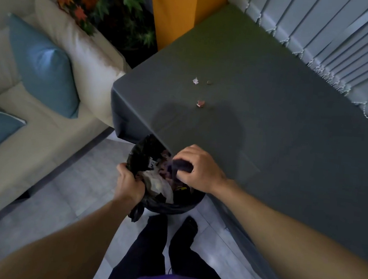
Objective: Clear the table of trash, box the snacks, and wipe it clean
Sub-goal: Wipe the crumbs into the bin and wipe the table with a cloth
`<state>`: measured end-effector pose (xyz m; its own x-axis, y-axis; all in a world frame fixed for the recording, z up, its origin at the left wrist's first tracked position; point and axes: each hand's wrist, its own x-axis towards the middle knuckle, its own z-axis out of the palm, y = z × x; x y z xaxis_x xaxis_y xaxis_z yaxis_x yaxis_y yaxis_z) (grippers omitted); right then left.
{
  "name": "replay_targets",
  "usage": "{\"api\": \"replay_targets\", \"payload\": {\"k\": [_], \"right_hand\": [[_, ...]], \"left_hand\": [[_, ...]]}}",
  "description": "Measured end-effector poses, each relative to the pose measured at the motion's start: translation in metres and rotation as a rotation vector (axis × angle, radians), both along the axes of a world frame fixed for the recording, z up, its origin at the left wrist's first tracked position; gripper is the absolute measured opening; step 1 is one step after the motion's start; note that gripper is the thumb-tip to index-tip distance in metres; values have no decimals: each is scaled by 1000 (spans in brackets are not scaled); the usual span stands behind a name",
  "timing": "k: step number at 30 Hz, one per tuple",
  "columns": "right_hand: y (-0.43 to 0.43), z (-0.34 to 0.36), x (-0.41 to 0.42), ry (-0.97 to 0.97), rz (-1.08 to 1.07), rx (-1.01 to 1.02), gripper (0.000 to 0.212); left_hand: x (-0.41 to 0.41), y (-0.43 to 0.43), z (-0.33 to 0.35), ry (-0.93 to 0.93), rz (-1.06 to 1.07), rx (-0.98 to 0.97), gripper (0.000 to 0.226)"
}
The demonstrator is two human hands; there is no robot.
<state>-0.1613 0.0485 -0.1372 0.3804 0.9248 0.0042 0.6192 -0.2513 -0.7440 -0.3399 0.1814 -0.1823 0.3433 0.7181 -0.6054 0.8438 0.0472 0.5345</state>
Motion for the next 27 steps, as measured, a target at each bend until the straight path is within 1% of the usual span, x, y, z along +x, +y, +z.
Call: {"api": "replay_targets", "payload": {"k": [2,3,4,5,6,7,8,10,11,12,14,15,18,19,20,21,22,23,25,27], "right_hand": [[-1,2,2,-19,-94,-6,35],[-2,3,1,-24,-62,-49,38],[-1,3,0,-33,13,-89,38],[-1,3,-3,-33,91,-106,32],[-1,4,-5,-24,134,-104,26],[-2,4,-6,-13,122,-86,20],[-2,3,-4,-5,45,-43,19],[-2,-1,4,-50,-210,45,22],[-3,-2,8,-78,-298,44,25],[-2,-2,11,-100,-296,22,26],[-2,-3,13,-95,-118,-16,24],[-2,-3,13,-76,-80,-18,21],[-1,-2,18,-51,-210,-18,19],[0,-2,17,-53,-161,-39,20],[1,-2,14,-61,-50,-66,20],[2,-3,8,-74,64,-97,14],[3,-4,1,-90,134,-108,6],[4,-5,-4,-101,137,-95,5],[5,-10,-10,-122,71,-50,9],[5,-15,-10,-159,105,-59,28]], "left_hand": [[-1,-1,1,-3,0,13,31],[-1,-2,2,-2,1,21,31],[0,-3,2,0,3,27,31],[1,-3,3,4,4,29,31],[1,-4,4,7,5,30,30],[3,-4,5,11,4,30,30],[4,-4,6,18,2,33,30],[6,-2,7,25,-4,42,30],[7,-1,7,20,-7,47,30],[8,0,7,13,-8,50,30],[9,3,8,7,-9,49,31],[9,4,8,10,-11,46,31],[11,6,9,13,-15,29,33],[11,7,10,15,-15,25,33],[12,7,10,21,-14,24,33],[12,8,11,28,-12,22,33],[12,8,11,33,-10,17,33],[11,8,11,37,-11,8,33],[11,8,11,43,-12,-11,34],[10,9,13,41,-14,-17,34]]}}
